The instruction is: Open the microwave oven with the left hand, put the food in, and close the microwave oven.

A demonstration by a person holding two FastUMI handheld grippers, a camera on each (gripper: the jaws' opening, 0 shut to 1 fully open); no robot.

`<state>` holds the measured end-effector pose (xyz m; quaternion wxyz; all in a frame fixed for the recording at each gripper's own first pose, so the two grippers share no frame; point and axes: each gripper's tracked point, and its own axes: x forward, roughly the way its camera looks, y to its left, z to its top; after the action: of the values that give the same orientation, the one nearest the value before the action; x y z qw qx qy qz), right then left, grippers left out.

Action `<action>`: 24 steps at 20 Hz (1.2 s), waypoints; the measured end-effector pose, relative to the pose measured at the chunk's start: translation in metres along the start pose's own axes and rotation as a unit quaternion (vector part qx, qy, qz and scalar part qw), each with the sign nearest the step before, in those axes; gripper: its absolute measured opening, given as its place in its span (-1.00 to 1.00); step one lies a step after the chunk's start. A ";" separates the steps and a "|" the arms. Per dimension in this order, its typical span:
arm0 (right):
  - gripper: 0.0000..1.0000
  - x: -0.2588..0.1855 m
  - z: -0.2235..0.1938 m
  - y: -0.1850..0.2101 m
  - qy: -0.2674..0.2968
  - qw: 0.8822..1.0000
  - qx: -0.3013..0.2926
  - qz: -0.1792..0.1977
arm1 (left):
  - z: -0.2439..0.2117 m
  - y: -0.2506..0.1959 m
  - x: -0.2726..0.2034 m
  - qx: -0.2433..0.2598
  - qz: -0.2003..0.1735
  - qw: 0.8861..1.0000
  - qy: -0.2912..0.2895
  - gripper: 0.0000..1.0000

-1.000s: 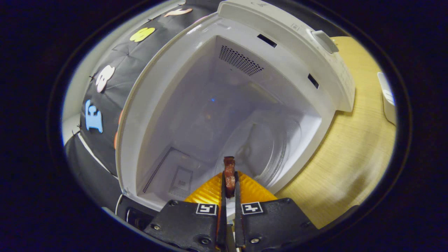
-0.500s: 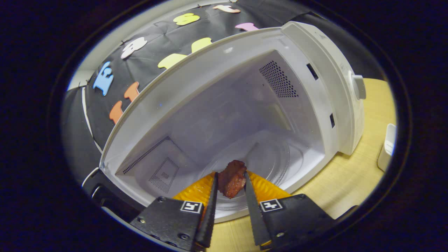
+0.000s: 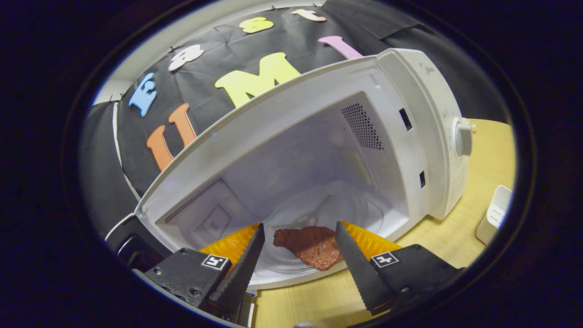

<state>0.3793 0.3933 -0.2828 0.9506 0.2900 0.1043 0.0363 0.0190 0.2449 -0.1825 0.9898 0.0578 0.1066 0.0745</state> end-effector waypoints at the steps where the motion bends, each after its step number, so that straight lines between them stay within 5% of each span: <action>1: 0.98 -0.007 0.004 0.003 0.000 1.000 -0.002 0.005 | 0.002 -0.001 -0.001 -0.002 0.000 1.000 -0.002 0.90; 9: 1.00 -0.131 0.077 0.028 0.051 0.989 -0.111 0.080 | 0.026 0.002 -0.009 -0.031 0.002 0.999 -0.026 0.90; 10: 1.00 -0.153 0.095 0.019 0.052 0.987 -0.129 0.078 | 0.030 0.003 -0.010 -0.032 0.001 0.999 -0.027 0.90; 11: 0.79 -0.173 0.116 0.010 0.050 0.985 -0.145 0.076 | 0.033 0.006 -0.009 -0.031 0.000 0.999 -0.030 0.90; 13: 0.79 -0.212 0.147 -0.007 0.057 0.982 -0.167 0.069 | 0.034 0.014 -0.006 -0.030 0.007 0.999 -0.032 0.90; 14: 1.00 -0.230 0.151 -0.014 0.081 0.981 -0.162 0.068 | 0.034 0.017 -0.006 -0.033 0.010 0.999 -0.033 0.90; 17: 1.00 -0.279 0.170 -0.034 0.104 0.978 -0.171 0.054 | 0.027 0.027 0.000 -0.042 0.025 0.998 -0.031 0.90; 18: 0.80 -0.294 0.178 -0.036 0.102 0.979 -0.169 0.052 | 0.023 0.029 0.003 -0.042 0.029 0.998 -0.026 0.90; 19: 1.00 -0.310 0.185 -0.033 0.103 0.979 -0.168 0.059 | 0.017 0.031 0.006 -0.042 0.030 0.998 -0.020 0.90; 20: 0.80 -0.323 0.190 -0.034 0.100 0.977 -0.177 0.060 | 0.012 0.031 0.007 -0.041 0.031 0.999 -0.013 0.90; 21: 1.00 -0.336 0.197 -0.038 0.095 0.975 -0.193 0.056 | 0.011 0.031 0.008 -0.036 0.028 0.999 -0.014 0.90; 24: 1.00 -0.366 0.206 -0.049 0.089 0.971 -0.214 0.052 | 0.011 0.034 0.013 -0.034 0.031 0.999 -0.020 0.91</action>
<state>0.0682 0.1936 -0.0783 0.9744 0.0800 0.1630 0.1328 0.0297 0.2798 -0.1701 0.9904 0.0287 0.0821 0.1073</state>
